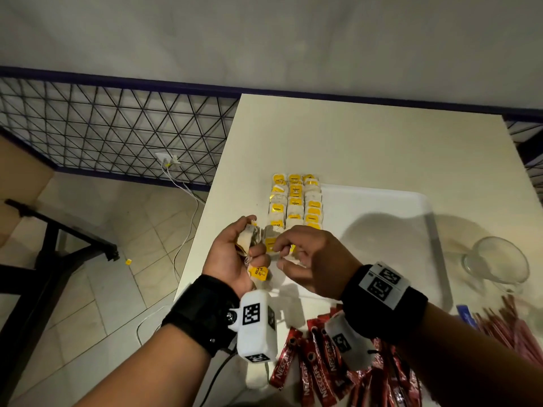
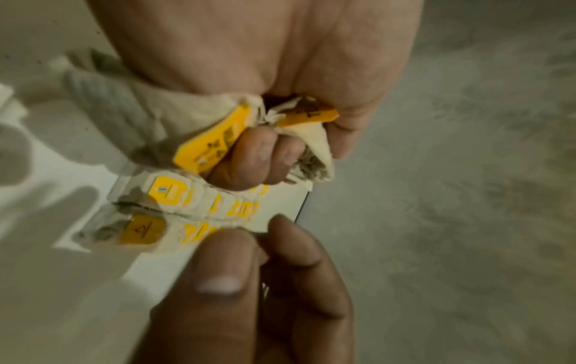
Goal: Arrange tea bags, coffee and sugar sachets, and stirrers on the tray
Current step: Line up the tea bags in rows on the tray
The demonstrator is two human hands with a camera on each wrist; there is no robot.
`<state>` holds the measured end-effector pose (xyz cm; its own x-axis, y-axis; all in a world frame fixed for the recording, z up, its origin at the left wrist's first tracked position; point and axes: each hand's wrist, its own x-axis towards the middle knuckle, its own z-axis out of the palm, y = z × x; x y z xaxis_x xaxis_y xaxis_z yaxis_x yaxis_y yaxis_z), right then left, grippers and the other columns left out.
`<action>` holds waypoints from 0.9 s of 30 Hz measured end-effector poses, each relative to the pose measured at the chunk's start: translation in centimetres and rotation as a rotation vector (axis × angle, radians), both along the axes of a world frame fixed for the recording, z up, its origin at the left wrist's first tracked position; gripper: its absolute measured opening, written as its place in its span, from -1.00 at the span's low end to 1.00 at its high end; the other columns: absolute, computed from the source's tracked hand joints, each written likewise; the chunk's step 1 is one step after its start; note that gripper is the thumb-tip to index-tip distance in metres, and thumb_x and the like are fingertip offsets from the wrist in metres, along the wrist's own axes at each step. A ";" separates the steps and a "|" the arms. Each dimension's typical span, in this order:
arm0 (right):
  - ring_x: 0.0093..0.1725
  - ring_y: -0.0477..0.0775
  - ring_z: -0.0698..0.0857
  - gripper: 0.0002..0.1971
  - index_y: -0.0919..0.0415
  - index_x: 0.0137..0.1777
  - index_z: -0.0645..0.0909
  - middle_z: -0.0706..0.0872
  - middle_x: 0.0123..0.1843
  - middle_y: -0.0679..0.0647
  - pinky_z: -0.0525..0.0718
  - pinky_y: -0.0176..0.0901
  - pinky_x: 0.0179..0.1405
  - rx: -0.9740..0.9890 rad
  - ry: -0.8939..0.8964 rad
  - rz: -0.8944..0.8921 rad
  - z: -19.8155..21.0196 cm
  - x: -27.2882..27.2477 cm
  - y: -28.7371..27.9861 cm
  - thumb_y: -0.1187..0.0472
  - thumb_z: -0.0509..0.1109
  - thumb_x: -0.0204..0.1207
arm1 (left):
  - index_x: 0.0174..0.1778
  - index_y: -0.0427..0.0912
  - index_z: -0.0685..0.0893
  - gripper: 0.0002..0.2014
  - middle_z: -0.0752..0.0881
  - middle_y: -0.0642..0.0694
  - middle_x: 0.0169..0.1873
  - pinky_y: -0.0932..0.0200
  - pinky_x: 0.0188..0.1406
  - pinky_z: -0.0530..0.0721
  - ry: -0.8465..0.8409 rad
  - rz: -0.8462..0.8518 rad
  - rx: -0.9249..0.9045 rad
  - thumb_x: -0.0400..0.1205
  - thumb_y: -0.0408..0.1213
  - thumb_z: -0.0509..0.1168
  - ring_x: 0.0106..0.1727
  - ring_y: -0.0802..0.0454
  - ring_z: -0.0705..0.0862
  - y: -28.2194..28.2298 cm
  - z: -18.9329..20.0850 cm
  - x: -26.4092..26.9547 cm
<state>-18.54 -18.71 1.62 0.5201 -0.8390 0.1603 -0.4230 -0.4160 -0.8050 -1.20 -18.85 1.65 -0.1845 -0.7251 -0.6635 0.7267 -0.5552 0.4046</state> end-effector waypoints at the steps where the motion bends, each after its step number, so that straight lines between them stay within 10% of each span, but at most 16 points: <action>1: -0.23 -0.45 0.52 -0.81 0.28 -0.04 0.70 0.60 -0.16 -0.10 0.36 -0.65 -0.20 -0.010 -0.012 0.030 0.5 -0.1 0.4 0.30 0.57 0.37 | -0.21 -0.02 0.61 -0.89 0.34 -0.08 -0.64 0.31 -0.59 0.23 0.011 0.007 -0.007 0.50 -0.08 0.26 -0.71 0.04 0.26 0.2 0.1 -0.3; 4: -0.22 -0.44 0.50 -0.64 0.22 -0.03 0.69 0.58 -0.17 -0.15 0.35 -0.63 -0.22 0.008 0.011 0.073 1.7 -0.6 1.2 0.00 0.62 0.30 | -0.22 -0.01 0.61 -0.86 0.34 -0.09 -0.65 0.18 -0.42 0.31 0.058 0.053 -0.030 0.54 -0.06 0.23 -0.69 0.03 0.27 0.8 0.9 -1.4; 8: -0.37 -0.31 0.56 -0.66 0.20 0.01 0.51 0.56 -0.27 -0.17 0.48 -0.49 -0.32 0.288 -0.075 -0.079 1.6 -0.8 2.0 0.14 0.59 0.39 | -0.23 -0.02 0.58 -0.89 0.33 -0.06 -0.64 0.34 -0.58 0.21 0.064 0.068 -0.118 0.52 -0.09 0.23 -0.71 0.07 0.26 1.3 2.7 -2.9; 12: -0.03 0.03 0.75 -0.55 0.01 0.13 0.42 0.73 0.06 0.04 0.71 0.17 0.07 0.429 -0.110 -0.067 1.2 -1.1 2.1 -0.03 0.51 0.32 | -0.34 -0.03 0.70 -0.79 0.34 -0.06 -0.63 0.36 -0.67 0.29 0.051 0.049 -0.214 0.51 -0.08 0.22 -0.69 0.08 0.31 2.0 4.6 -4.5; 18: -0.33 -0.17 0.54 -0.57 0.05 0.32 0.44 0.59 -0.36 -0.17 0.49 -0.25 -0.21 0.447 -0.018 0.020 2.0 -2.9 1.6 0.21 0.50 0.50 | -0.11 -0.09 0.63 -0.88 0.58 -0.11 -0.50 0.05 -0.14 0.66 -0.021 0.240 -0.235 0.57 -0.15 0.26 -0.52 0.00 0.62 2.1 4.3 -5.6; 21: -0.19 -0.13 0.61 -0.60 0.03 0.38 0.57 0.63 -0.21 -0.18 0.56 -0.25 -0.07 0.409 0.076 0.023 2.2 -4.2 1.4 0.18 0.45 0.55 | -0.12 -0.12 0.62 -0.88 0.55 -0.09 -0.42 0.02 -0.08 0.71 -0.077 0.342 -0.209 0.66 -0.18 0.24 -0.46 0.02 0.58 1.4 3.5 -5.1; 27: -0.25 -0.13 0.57 -0.90 -0.08 -0.09 0.56 0.58 -0.25 -0.21 0.52 -0.26 -0.13 0.282 0.264 -0.080 1.8 -7.3 0.5 0.11 0.44 0.54 | -0.05 -0.08 0.59 -0.93 0.55 -0.07 -0.33 0.05 -0.21 0.77 -0.215 0.393 -0.161 0.69 -0.19 0.25 -0.50 0.03 0.57 0.9 1.8 -3.1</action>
<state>-25.88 -18.26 3.39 0.4435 -0.8707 -0.2126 -0.6529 -0.1514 -0.7421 -4.25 -17.95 3.44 0.2533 -0.8090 -0.5304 0.7595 -0.1733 0.6270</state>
